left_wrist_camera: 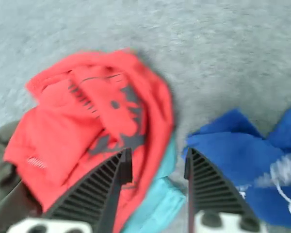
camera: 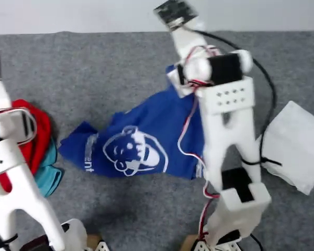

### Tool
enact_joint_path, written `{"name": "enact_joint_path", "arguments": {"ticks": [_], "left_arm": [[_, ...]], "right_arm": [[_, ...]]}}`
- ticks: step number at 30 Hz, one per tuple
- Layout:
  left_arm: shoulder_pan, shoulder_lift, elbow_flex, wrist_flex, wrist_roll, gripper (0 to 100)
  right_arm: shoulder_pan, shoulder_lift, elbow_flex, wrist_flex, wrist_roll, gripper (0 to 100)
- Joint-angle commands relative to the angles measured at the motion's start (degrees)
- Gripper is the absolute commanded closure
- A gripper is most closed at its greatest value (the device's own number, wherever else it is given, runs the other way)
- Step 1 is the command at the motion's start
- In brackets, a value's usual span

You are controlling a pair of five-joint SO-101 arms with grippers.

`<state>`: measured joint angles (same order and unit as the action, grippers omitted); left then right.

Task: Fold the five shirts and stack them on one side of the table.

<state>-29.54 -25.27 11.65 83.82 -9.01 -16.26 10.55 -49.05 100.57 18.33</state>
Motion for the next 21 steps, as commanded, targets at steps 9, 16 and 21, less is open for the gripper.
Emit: {"name": "enact_joint_path", "arguments": {"ticks": [9, 16, 21], "left_arm": [[15.3, -1.14, 7.96, 0.35, -8.97, 81], [17.41, 0.79, 7.6, -2.37, -9.14, 81], [19.16, 6.42, 7.52, -5.19, -8.88, 81]], "right_arm": [[1.01, -19.12, 29.71, 2.33, 6.07, 98.8], [1.27, -30.11, 53.63, 2.33, 10.99, 98.8], [3.74, -35.82, 63.21, 2.07, 10.99, 98.8]]}}
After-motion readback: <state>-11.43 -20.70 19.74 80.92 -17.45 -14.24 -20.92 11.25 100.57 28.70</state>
